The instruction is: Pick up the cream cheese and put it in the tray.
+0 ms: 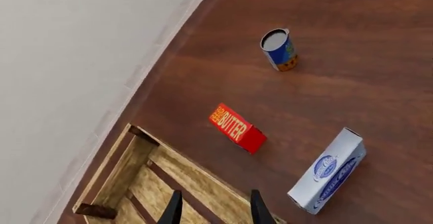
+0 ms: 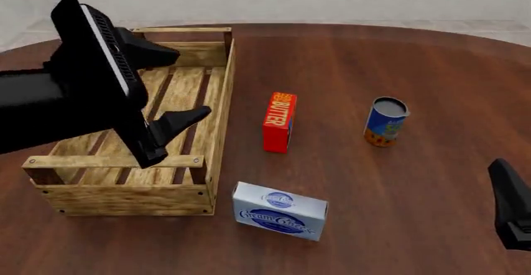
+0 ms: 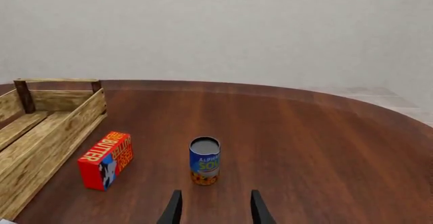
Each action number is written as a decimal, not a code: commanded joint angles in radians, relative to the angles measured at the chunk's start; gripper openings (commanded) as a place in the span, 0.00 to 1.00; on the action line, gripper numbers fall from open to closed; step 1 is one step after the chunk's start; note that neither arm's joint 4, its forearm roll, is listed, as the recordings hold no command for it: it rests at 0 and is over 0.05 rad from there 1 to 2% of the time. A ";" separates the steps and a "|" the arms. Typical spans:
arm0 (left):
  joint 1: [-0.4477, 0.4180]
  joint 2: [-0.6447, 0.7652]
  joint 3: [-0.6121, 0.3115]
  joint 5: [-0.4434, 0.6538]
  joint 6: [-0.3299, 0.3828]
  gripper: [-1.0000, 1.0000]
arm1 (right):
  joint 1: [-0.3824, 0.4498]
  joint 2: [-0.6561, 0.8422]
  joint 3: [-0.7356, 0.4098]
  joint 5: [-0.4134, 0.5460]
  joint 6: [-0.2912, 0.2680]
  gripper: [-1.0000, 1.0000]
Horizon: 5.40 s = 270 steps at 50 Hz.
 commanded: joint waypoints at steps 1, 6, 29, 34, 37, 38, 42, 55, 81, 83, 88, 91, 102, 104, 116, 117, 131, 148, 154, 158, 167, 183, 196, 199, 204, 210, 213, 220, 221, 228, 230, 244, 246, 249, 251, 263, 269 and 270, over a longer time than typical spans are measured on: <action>-0.015 0.061 -0.031 0.030 0.050 1.00 | 0.000 0.003 0.000 -0.001 0.000 1.00; -0.005 0.099 0.006 0.008 0.130 1.00 | 0.000 0.005 0.001 -0.003 0.002 1.00; -0.133 0.190 -0.139 0.194 0.089 1.00 | 0.000 0.008 0.001 -0.004 0.002 1.00; -0.123 0.228 -0.169 0.206 0.116 1.00 | -0.001 0.009 0.001 -0.004 0.004 1.00; -0.125 0.236 -0.188 0.219 0.120 1.00 | -0.001 0.009 0.001 -0.005 0.003 1.00; -0.121 0.236 -0.192 0.215 0.135 1.00 | -0.001 0.010 0.001 -0.005 0.003 1.00; -0.112 0.253 -0.241 0.236 0.155 1.00 | 0.001 0.007 0.001 -0.003 0.001 1.00; -0.187 0.224 -0.247 0.316 0.184 1.00 | 0.002 -0.001 0.000 0.000 0.000 1.00; -0.180 0.334 -0.158 0.254 0.209 1.00 | 0.002 0.000 0.000 0.000 0.001 1.00; -0.175 0.343 -0.161 0.255 0.206 1.00 | 0.002 0.001 0.000 -0.001 0.001 1.00; -0.172 0.355 -0.143 0.239 0.211 1.00 | 0.002 -0.001 0.000 0.000 0.001 1.00; -0.177 0.360 -0.125 0.221 0.211 1.00 | 0.001 0.001 0.000 0.000 0.000 1.00; -0.170 0.402 -0.063 0.154 0.243 1.00 | 0.002 0.001 0.000 -0.001 0.001 1.00; -0.173 0.410 -0.057 0.142 0.243 1.00 | 0.002 0.002 0.000 -0.001 0.001 1.00; -0.164 0.460 -0.047 0.094 0.270 1.00 | 0.003 -0.001 0.000 0.000 0.000 1.00; -0.164 0.464 -0.048 0.092 0.270 1.00 | 0.003 -0.001 0.000 0.000 0.000 1.00; -0.186 0.516 -0.046 0.055 0.276 1.00 | 0.004 -0.003 0.000 0.001 0.001 1.00; -0.151 0.565 -0.053 0.025 0.300 1.00 | 0.004 -0.005 0.000 0.002 0.000 1.00; -0.152 0.566 -0.050 0.018 0.295 1.00 | 0.004 -0.004 0.000 0.001 0.001 1.00; -0.154 0.571 -0.037 0.005 0.299 1.00 | 0.004 -0.005 0.000 0.001 0.000 1.00; -0.173 0.592 -0.018 -0.013 0.289 1.00 | 0.004 -0.005 0.000 0.001 0.000 1.00; -0.173 0.627 -0.009 -0.039 0.282 1.00 | 0.004 -0.004 0.000 0.001 0.001 1.00; -0.169 0.665 0.004 -0.074 0.281 1.00 | 0.004 -0.005 0.000 0.002 0.000 1.00; -0.167 0.674 -0.011 -0.065 0.275 1.00 | 0.004 -0.006 0.000 0.002 0.000 1.00; -0.160 0.681 -0.020 -0.064 0.275 1.00 | 0.003 -0.005 0.000 0.002 0.000 1.00; -0.144 0.691 -0.020 -0.072 0.285 1.00 | 0.003 -0.005 0.000 0.002 0.001 1.00; -0.134 0.696 -0.022 -0.074 0.290 1.00 | 0.003 -0.005 0.000 0.002 0.001 1.00; -0.131 0.703 -0.035 -0.066 0.284 1.00 | 0.003 -0.006 0.000 0.002 0.001 1.00; -0.129 0.706 -0.038 -0.066 0.284 1.00 | 0.003 -0.006 0.000 0.002 0.001 1.00; -0.130 0.724 -0.042 -0.073 0.279 1.00 | 0.003 -0.006 0.000 0.002 0.001 1.00; -0.139 0.729 -0.039 -0.072 0.268 1.00 | 0.003 -0.006 0.000 0.002 0.000 1.00; -0.122 0.771 -0.082 -0.064 0.261 1.00 | 0.003 -0.006 0.000 0.002 0.001 1.00; -0.124 0.771 -0.082 -0.064 0.259 1.00 | 0.003 -0.006 0.000 0.002 0.001 1.00; -0.131 0.773 -0.083 -0.062 0.254 0.00 | 0.003 -0.006 0.000 0.002 0.001 1.00; -0.134 0.775 -0.088 -0.060 0.250 0.00 | 0.003 -0.006 0.000 0.002 0.001 1.00; -0.123 0.791 -0.110 -0.063 0.232 0.00 | 0.003 -0.006 0.000 0.002 0.002 1.00; -0.128 0.780 -0.113 -0.055 0.220 0.00 | 0.003 -0.006 0.000 0.002 0.001 1.00; -0.131 0.774 -0.120 -0.049 0.213 0.00 | 0.003 -0.006 0.000 0.002 0.001 1.00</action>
